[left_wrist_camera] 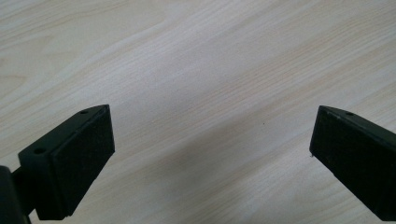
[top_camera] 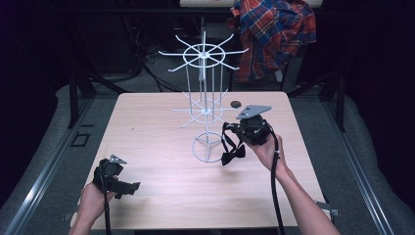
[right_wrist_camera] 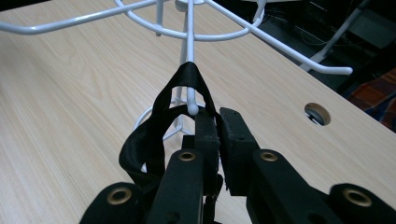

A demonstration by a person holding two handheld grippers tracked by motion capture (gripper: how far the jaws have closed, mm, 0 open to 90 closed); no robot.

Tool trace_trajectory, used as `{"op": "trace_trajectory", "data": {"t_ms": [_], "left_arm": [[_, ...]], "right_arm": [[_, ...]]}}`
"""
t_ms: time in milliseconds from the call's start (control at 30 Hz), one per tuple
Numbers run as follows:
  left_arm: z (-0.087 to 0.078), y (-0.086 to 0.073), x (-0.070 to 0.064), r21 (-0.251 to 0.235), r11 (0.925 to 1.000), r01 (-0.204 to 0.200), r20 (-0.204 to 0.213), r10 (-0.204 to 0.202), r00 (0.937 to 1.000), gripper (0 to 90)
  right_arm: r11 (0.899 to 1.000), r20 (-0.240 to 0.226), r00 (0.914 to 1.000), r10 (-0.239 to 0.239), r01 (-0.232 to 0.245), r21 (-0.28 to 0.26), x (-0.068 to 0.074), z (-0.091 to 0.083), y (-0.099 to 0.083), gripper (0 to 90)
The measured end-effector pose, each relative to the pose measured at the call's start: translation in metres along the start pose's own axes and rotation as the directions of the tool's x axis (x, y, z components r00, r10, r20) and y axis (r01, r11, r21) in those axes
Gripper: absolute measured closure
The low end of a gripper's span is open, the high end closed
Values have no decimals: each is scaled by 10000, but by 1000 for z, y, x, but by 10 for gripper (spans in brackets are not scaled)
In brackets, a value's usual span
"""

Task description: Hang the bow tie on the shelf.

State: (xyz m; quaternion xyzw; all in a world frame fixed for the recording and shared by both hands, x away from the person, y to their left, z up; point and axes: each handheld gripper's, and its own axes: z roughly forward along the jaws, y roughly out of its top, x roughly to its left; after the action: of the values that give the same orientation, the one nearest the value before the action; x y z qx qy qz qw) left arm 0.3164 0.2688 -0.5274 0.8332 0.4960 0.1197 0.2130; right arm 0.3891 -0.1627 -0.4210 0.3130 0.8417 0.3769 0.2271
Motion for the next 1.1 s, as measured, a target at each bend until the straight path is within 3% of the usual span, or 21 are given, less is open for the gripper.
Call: {"op": "trace_trajectory", "data": {"t_ms": [333, 867, 1100], "left_arm": [[2, 3, -1, 77, 9998, -169, 23, 169, 9999, 0], [0, 0, 0, 40, 10000, -85, 2, 85, 10000, 0], [0, 0, -1, 10, 10000, -53, 5, 53, 10000, 0]], "right_arm": [[9997, -81, 9997, 210, -210, -89, 2, 11, 5, 862], [9982, -232, 9981, 563, -567, -176, 2, 17, 7, 850], [9979, -374, 9973, 633, -637, -98, 1, 16, 6, 769]]}}
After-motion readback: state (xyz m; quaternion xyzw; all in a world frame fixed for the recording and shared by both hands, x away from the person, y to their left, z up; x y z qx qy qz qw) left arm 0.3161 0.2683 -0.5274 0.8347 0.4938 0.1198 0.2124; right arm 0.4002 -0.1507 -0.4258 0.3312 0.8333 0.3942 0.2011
